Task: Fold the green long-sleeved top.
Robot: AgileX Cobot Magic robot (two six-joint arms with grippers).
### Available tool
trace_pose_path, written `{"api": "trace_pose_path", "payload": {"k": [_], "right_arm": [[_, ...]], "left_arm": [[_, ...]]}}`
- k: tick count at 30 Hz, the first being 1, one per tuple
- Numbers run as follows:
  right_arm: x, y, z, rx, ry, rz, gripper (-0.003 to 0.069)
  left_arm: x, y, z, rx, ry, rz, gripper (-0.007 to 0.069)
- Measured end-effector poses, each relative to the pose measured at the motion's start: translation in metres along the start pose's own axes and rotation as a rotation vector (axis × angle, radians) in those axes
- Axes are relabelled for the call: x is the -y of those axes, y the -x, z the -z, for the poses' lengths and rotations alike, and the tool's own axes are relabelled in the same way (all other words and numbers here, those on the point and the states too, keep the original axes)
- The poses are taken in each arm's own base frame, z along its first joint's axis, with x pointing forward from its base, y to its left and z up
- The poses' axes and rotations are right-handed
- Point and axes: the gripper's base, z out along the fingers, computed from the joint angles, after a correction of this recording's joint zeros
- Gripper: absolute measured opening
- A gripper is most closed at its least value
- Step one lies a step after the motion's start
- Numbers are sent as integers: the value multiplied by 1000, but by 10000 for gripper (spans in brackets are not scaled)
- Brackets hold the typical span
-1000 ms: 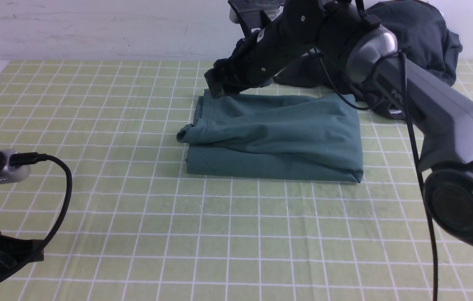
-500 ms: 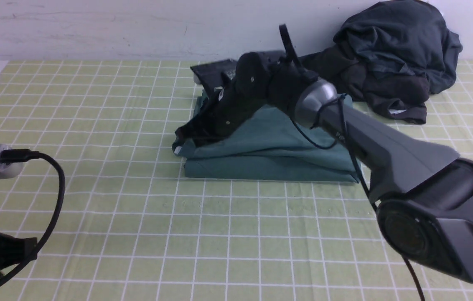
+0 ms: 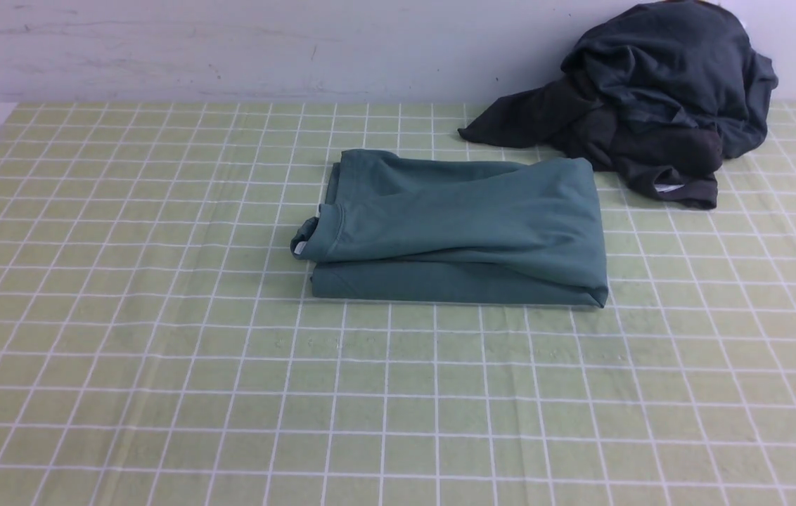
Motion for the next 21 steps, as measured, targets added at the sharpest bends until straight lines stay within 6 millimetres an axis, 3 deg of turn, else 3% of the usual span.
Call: {"api": "trace_pose_path", "payload": {"k": [1,3,6,9,10,13,14,21], "right_arm": [[5,-21,13,9,-42,-20,-11],[5,-43,33,73,-77,-43,-11],[-8,-95,52,179,-94,-68,-11],[-23,-150,78,407,-131,-72,-12],[-28,-175,73,432,-135,-73,-13],[-37,-219,66,509,-147,-76,-13],[-42,-242,59,508,-147,-79,-13],[-59,-321,46,525,-151,-79,-13]], "left_arm": [[1,-7,1,9,1,-11,-4],[2,-12,2,12,2,-15,-4],[2,-14,3,18,3,-15,-4],[2,-14,3,19,3,-15,-4],[2,-14,3,19,3,-15,-4],[2,-14,3,19,3,-15,-4],[2,-14,3,19,3,-15,-4],[2,-14,4,20,3,-15,-4]]}}
